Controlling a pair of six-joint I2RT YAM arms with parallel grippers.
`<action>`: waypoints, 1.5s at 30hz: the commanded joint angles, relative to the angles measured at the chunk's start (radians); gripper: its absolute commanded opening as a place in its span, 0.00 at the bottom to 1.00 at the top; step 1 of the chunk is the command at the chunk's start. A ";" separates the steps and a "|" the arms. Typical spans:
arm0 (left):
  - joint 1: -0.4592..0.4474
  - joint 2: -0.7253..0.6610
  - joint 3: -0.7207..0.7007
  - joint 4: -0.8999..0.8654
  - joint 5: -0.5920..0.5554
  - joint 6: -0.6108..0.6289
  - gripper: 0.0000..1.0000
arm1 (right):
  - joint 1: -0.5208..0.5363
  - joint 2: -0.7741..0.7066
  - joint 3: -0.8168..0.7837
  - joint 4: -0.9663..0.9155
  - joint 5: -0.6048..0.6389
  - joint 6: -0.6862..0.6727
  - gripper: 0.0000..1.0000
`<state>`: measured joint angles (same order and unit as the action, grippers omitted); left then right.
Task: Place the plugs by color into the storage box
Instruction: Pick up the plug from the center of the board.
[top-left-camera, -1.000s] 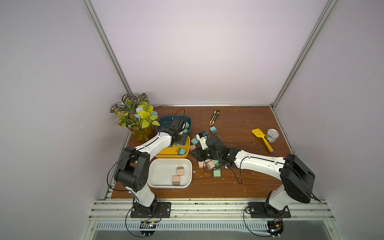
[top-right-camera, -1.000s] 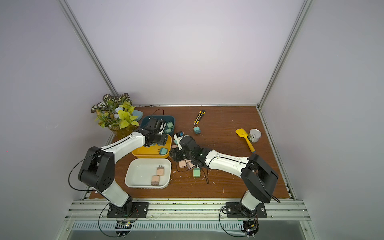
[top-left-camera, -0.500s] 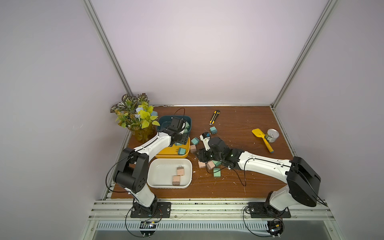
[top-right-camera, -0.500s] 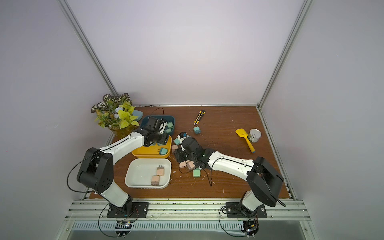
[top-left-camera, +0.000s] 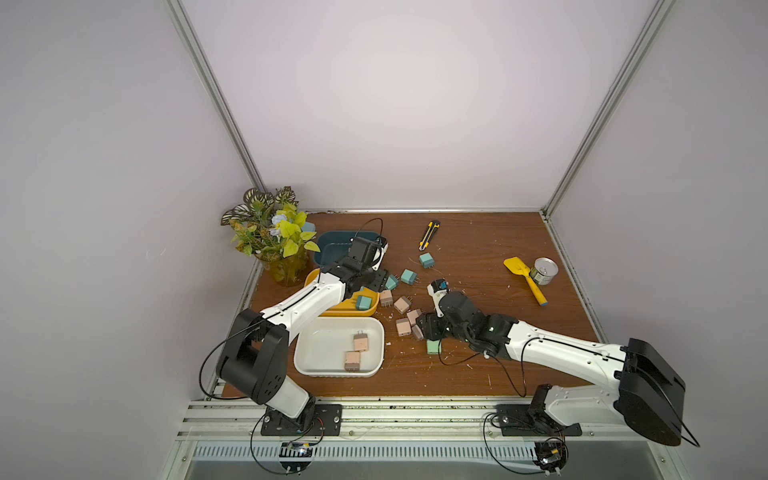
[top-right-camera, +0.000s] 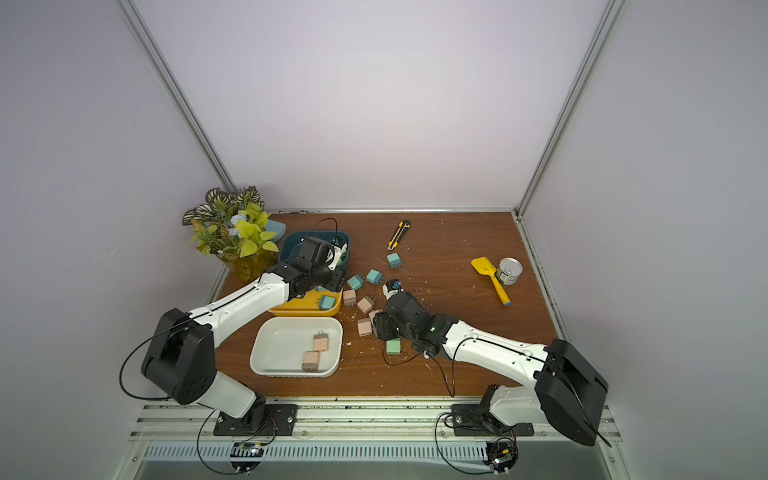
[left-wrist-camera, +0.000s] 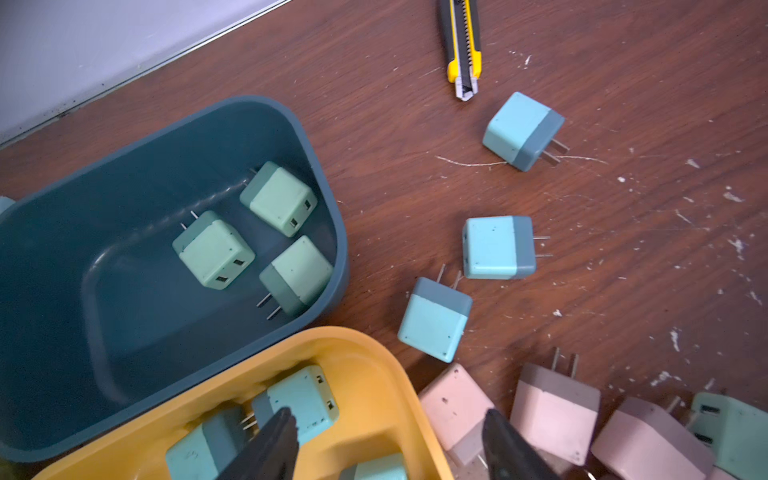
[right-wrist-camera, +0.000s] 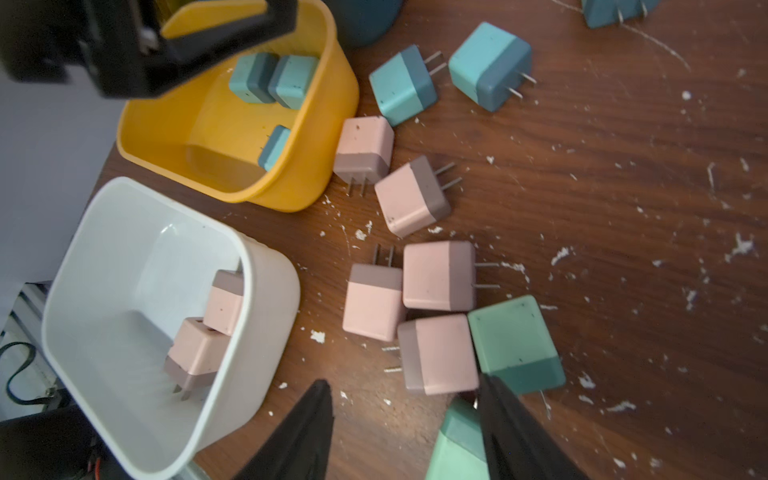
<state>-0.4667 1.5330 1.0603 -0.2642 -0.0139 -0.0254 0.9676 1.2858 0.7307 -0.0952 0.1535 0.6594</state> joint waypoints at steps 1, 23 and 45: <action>-0.005 -0.047 -0.032 0.064 0.062 0.030 0.72 | 0.005 -0.044 -0.038 -0.036 0.028 0.062 0.62; -0.025 -0.053 -0.063 0.123 0.195 0.018 0.74 | 0.113 0.052 -0.071 -0.101 0.111 0.143 0.61; -0.033 -0.055 -0.075 0.157 0.197 0.007 0.75 | 0.137 0.178 0.043 -0.222 0.129 0.121 0.45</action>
<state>-0.4908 1.4773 0.9771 -0.1280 0.1791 -0.0128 1.0985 1.4826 0.7628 -0.2565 0.2646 0.7830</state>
